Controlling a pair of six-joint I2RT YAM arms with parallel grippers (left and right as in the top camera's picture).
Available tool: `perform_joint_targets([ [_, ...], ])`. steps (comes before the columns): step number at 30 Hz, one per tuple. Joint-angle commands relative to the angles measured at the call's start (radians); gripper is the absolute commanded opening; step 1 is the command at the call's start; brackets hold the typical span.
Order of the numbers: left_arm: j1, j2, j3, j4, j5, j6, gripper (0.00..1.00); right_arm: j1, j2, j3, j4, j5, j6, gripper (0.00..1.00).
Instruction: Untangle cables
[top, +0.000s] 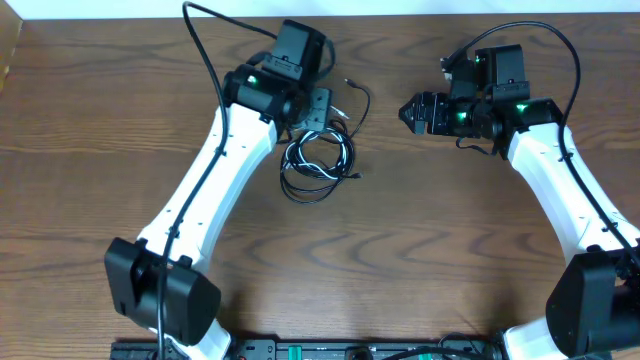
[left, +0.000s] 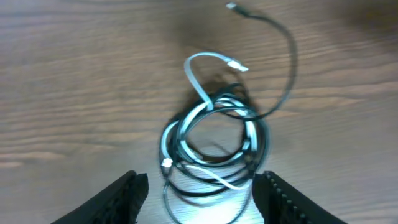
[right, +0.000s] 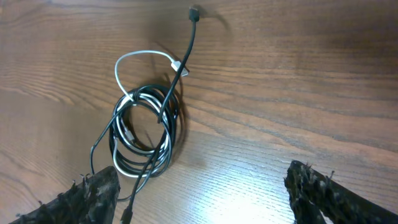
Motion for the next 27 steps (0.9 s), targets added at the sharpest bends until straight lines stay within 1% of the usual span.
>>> perform_joint_targets([
  [1, 0.041, 0.047, -0.044, -0.011, -0.011, 0.042, 0.60, -0.004, 0.003, 0.014, -0.005, 0.013, -0.007, 0.83],
  [4, 0.064, 0.090, -0.056, -0.013, 0.091, 0.186, 0.60, -0.004, 0.003, 0.014, -0.008, 0.016, -0.021, 0.84],
  [6, 0.075, 0.125, -0.056, -0.014, 0.126, 0.239, 0.60, -0.004, 0.003, 0.014, -0.009, 0.016, -0.022, 0.84],
  [8, 0.082, 0.162, -0.056, -0.016, 0.128, 0.275, 0.60, -0.004, 0.003, 0.014, -0.010, 0.016, -0.021, 0.84],
  [12, 0.095, 0.217, -0.056, -0.063, 0.127, 0.318, 0.59, -0.004, 0.003, 0.014, -0.019, 0.016, -0.021, 0.84],
  [15, 0.117, 0.249, -0.057, -0.148, 0.127, 0.338, 0.50, -0.004, 0.003, 0.014, -0.028, 0.016, -0.021, 0.84],
  [17, 0.141, 0.261, -0.064, -0.179, 0.132, 0.338, 0.49, -0.004, 0.003, 0.014, -0.031, 0.015, -0.021, 0.84],
  [19, 0.164, 0.262, -0.083, -0.174, 0.145, 0.339, 0.49, -0.004, 0.003, 0.014, -0.032, 0.015, -0.021, 0.84],
  [20, 0.175, 0.262, -0.092, -0.169, 0.166, 0.344, 0.49, -0.004, 0.003, 0.014, -0.032, 0.015, -0.021, 0.84],
  [24, 0.205, 0.262, -0.118, -0.164, 0.323, 0.425, 0.49, -0.003, 0.003, 0.014, -0.033, 0.015, -0.020, 0.84],
  [27, 0.208, 0.262, -0.137, -0.165, 0.375, 0.447, 0.49, 0.001, 0.003, 0.014, -0.035, 0.015, -0.020, 0.84],
])
